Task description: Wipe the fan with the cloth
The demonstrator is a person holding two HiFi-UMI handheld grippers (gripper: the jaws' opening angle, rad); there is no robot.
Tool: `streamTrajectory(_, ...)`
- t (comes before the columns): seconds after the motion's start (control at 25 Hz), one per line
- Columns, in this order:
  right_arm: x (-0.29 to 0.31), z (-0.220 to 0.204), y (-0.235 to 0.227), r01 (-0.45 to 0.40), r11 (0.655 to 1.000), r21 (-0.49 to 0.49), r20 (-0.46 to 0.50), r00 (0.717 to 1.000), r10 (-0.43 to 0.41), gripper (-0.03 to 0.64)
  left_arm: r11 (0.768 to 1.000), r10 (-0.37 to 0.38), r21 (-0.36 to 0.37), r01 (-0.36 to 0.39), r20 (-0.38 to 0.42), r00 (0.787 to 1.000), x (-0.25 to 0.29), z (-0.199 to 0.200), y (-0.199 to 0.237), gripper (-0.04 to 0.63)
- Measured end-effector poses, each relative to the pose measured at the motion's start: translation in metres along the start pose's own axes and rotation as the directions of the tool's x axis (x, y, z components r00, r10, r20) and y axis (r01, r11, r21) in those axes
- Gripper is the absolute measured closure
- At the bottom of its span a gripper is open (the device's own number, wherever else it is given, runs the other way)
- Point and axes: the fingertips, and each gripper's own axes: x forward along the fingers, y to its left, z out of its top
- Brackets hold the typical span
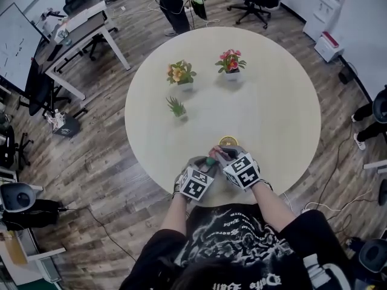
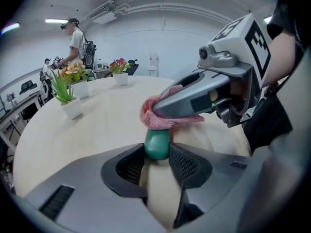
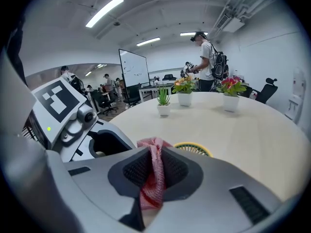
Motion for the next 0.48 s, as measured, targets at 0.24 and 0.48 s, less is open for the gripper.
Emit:
streamTrajectory(0.24, -0.002, 0.000, -0.013, 0.015, 0.990, 0.143, 0.037, 0.999, -0.021, 0.560, 1.000, -0.002, -0.004, 0.002, -0.001, 1.000, 0.001, 0.000, 0.000, 0.417)
streamTrajectory(0.48, -0.002, 0.004, -0.019, 0.016, 0.974, 0.227, 0.065, 0.997, -0.031, 0.565, 1.000, 0.000, -0.002, 0.000, -0.003, 1.000, 0.000, 0.000, -0.001, 0.419)
